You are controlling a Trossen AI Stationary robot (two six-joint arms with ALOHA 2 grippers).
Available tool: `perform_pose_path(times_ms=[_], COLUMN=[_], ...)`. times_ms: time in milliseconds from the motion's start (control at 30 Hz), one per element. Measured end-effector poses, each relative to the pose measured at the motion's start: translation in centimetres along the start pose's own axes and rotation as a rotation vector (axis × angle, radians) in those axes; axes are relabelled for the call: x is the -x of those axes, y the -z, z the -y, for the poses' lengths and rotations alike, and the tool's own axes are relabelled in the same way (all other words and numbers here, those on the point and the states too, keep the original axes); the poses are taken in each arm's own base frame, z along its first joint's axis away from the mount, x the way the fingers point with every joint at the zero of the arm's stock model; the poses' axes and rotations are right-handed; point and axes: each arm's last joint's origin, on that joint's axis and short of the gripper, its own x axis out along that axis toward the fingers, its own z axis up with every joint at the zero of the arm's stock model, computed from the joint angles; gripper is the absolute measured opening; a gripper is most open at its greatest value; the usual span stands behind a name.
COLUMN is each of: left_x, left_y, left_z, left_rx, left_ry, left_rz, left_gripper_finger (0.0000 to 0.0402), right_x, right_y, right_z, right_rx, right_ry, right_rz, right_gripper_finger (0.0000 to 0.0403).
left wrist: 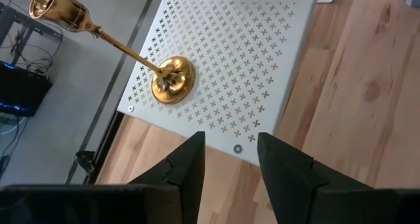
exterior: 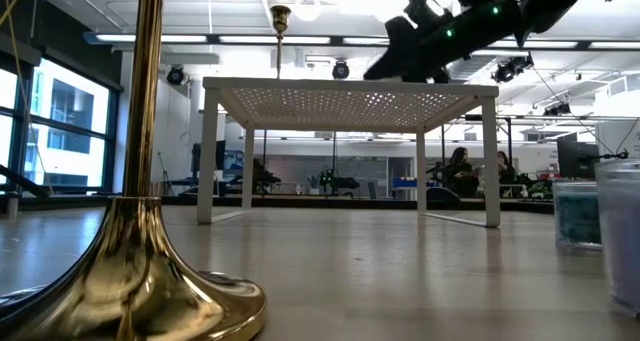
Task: Pick & Place candle stick holders
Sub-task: Put the yellow scented candle on the shelf
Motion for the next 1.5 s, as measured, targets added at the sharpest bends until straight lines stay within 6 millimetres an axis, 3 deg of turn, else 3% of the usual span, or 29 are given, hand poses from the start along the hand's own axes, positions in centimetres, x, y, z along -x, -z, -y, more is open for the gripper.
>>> perform_pose_path(times_ms=[600, 1500], left_x=[0.0, 0.0], left_y=[0.0, -0.1], left_z=[0.0, 0.0], left_rx=[0.001, 0.009], left_ry=[0.001, -0.005], left_rz=[0.001, 0.016], left_gripper_finger=[0.0137, 0.0137], right_x=[0.1, 0.3], right_y=[4.2, 5.1], right_z=[2.7, 2.5], right_rx=[-0.147, -0.157], right_ry=[0.021, -0.059], right_rz=[-0.031, -0.1], right_gripper_finger=[0.0223, 0.0233])
